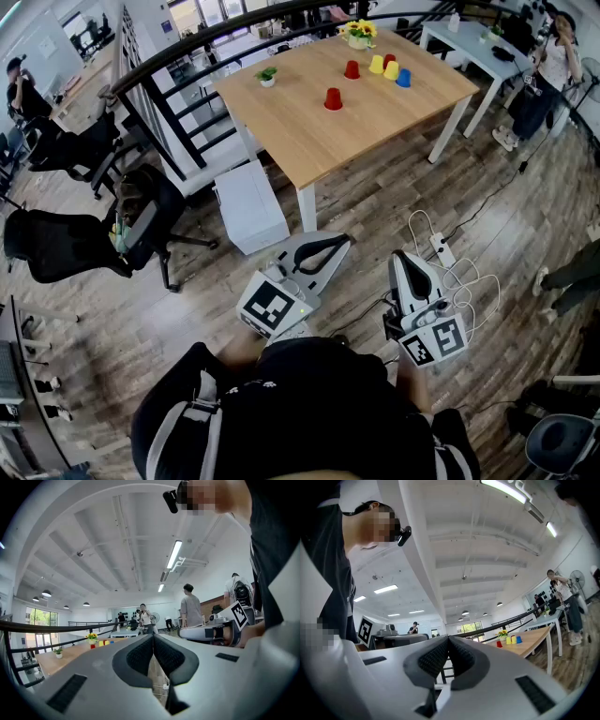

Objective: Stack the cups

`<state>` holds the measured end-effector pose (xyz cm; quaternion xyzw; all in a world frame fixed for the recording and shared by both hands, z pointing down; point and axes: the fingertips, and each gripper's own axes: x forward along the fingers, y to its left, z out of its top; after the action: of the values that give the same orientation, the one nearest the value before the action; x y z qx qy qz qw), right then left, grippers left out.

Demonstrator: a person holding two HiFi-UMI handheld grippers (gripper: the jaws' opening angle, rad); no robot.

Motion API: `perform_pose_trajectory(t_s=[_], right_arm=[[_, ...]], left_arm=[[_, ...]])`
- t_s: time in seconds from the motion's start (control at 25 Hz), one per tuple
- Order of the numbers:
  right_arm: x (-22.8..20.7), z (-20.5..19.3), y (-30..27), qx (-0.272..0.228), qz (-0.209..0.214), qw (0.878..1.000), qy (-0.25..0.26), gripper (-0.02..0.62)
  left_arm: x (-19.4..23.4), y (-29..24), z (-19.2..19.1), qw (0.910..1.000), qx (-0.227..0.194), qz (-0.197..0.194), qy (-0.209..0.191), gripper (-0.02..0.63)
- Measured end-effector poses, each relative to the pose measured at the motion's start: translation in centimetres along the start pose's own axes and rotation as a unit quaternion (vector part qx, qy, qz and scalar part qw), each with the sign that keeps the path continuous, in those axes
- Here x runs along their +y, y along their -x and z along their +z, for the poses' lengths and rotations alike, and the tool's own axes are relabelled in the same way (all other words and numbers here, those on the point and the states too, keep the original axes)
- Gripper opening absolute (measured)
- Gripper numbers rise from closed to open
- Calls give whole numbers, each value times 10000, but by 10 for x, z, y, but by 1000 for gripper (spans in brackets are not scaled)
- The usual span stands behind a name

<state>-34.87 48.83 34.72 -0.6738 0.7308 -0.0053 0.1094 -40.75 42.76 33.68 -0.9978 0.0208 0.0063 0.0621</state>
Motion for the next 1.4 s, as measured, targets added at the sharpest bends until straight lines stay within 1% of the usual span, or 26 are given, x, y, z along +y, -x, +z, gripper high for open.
perform_pose_trajectory(t_s=[0.12, 0.28, 0.52, 0.68, 0.84, 1.0, 1.12, 1.4], right_arm=[[1, -2, -2, 32, 25, 10000, -4, 0], [1, -3, -1, 90, 51, 9999, -5, 0], [-2, -3, 6, 60, 80, 9999, -95, 2], [-9, 0, 12, 0, -51, 9999, -153, 2], [-17, 3, 17, -113, -158, 9996, -188, 2], [-20, 1, 14, -29, -156, 9998, -149, 2], [-30, 4, 11, -23, -311, 9995, -98, 2], [-69, 14, -3, 5, -663, 9978, -72, 2]], left_arm=[[2, 2, 3, 9998, -71, 93, 187, 13], [1, 4, 1, 9999, -30, 108, 127, 13], [-3, 1, -2, 9997, 13, 151, 207, 14], [-5, -1, 2, 9998, 39, 150, 138, 14], [-11, -9, -4, 9999, 99, 28, 132, 13], [-9, -15, -5, 9997, 65, -18, 235, 13], [-3, -28, -10, 9996, 83, -213, 147, 14], [20, -70, -9, 9985, 14, -496, 220, 14]])
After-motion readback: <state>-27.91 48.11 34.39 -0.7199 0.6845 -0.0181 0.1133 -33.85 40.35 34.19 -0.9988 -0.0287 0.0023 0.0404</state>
